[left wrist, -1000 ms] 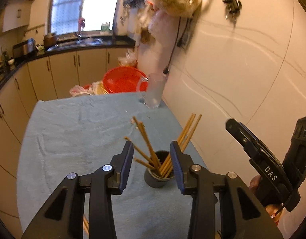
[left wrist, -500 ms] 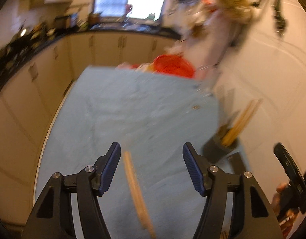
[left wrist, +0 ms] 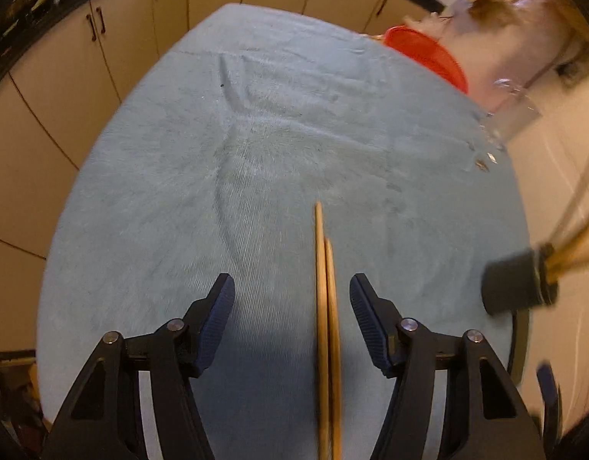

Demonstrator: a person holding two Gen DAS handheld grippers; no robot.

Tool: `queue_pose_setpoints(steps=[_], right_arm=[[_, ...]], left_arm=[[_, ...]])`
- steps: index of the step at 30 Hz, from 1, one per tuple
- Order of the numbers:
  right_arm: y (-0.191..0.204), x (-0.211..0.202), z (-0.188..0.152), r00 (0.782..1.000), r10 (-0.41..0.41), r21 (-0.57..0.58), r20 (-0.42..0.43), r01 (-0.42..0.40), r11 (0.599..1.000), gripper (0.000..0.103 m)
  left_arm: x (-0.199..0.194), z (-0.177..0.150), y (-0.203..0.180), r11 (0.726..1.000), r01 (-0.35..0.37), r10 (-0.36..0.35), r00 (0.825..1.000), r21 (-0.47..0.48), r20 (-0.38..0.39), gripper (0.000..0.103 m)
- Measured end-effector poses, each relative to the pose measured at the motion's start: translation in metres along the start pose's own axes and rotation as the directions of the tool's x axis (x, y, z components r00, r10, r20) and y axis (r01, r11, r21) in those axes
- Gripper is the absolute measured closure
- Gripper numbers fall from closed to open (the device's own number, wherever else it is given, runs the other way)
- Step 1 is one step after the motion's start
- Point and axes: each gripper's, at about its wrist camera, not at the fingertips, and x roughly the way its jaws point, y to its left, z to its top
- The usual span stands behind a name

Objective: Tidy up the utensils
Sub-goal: 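Move both open grippers over the last chopsticks on the towel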

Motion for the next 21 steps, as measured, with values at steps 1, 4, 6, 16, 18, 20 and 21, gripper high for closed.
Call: queue_pose_setpoints(steps=[1,4,6,16,18,20,21], right_arm=[[-0.003,0.001,0.0,1.0,0.0,0.006,-0.002,0.0,1.0,0.003],[-0.008,0.002,0.001,1.0,-0.005,0.021,-0.005,0.005,1.0,0.003],[-0.012,0.003,-0.001,1.0,-0.009,0.031,-0.006,0.009,0.999,0.003],[-0.014,0.009,0.0,1.0,-0.006,0.031,-0.021,0.006,0.999,0.003],[-0.011,0.008,0.001,1.0,-0.011,0.026,-0.019,0.011,1.0,0.003],[-0.008,0.008,0.001,1.0,-0.013,0.023,-0.022,0.013,1.0,0.003],[-0.006,0.009,0.001,1.0,-0.013,0.022,-0.023,0.013,1.0,0.003]], left_arm=[[0.009,0.007,-0.003,1.0,-0.017,0.017,1.0,-0.003,-0.011,0.044],[0.032,0.024,-0.009,0.999,-0.034,0.033,0.998,-0.017,-0.048,0.054],[0.043,0.031,-0.012,0.998,-0.058,0.057,0.996,-0.018,-0.064,0.057],[0.059,0.038,-0.019,0.991,-0.129,0.13,0.99,0.032,-0.056,0.067],[0.056,0.033,-0.019,0.99,-0.132,0.134,0.989,0.046,-0.058,0.067],[0.05,0.022,-0.015,0.988,-0.14,0.143,0.988,0.06,-0.059,0.067],[0.047,0.016,-0.012,0.988,-0.14,0.144,0.988,0.062,-0.059,0.067]])
